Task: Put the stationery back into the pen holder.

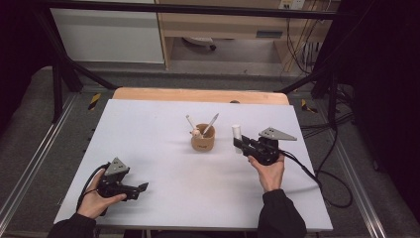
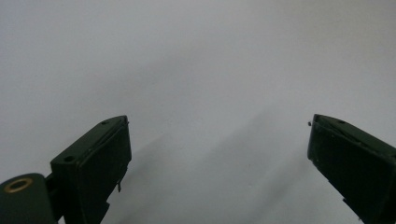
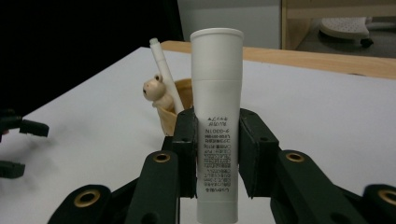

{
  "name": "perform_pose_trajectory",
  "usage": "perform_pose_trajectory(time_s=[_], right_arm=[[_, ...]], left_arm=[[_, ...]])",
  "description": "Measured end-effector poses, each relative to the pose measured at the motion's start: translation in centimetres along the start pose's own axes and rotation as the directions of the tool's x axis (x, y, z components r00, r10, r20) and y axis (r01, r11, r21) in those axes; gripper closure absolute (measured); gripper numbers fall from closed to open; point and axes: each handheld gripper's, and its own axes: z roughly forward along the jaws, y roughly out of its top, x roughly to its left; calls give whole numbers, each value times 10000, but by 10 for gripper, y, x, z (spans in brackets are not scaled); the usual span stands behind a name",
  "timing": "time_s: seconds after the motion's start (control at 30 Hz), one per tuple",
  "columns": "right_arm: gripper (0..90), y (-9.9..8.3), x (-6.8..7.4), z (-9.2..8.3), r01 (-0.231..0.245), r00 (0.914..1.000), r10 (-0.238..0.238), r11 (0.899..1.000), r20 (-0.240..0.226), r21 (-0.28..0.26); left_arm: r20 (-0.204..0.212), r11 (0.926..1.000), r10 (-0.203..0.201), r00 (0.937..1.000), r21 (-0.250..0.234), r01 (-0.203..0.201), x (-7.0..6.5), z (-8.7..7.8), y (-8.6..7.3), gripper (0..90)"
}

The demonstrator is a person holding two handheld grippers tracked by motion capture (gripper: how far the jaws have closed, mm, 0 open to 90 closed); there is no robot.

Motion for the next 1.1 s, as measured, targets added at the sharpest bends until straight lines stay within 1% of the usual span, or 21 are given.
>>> perform_pose_trajectory(time_s=[0.1,0.27,0.47,0.53,0.83,0.97,1.1], right_arm=[[706,7,3,4,-2,10000,4,9995,61,-307],[707,18,9,11,-7,10000,12,9979,75,-652],[706,28,14,23,-112,9997,134,9936,189,-1126],[706,31,16,28,-220,9997,231,9924,82,-1209],[706,38,22,55,-242,9996,259,9899,100,-1394],[706,38,25,68,-312,9994,329,9886,89,-1474],[706,36,25,81,-330,9993,348,9898,110,-1387]], left_arm=[[-9,10000,2,10000,-14,-2,0,0,0,61],[11,10000,-21,10000,-55,21,0,-1,0,61],[21,10000,17,10000,-31,-17,0,-1,0,61],[8,10000,-44,10000,-66,44,0,-1,0,61],[17,10000,-29,10000,-76,29,1,-1,0,61],[4,10000,-30,10000,-75,30,1,-1,0,61],[32,10000,-11,10000,-87,12,1,-2,0,61]])
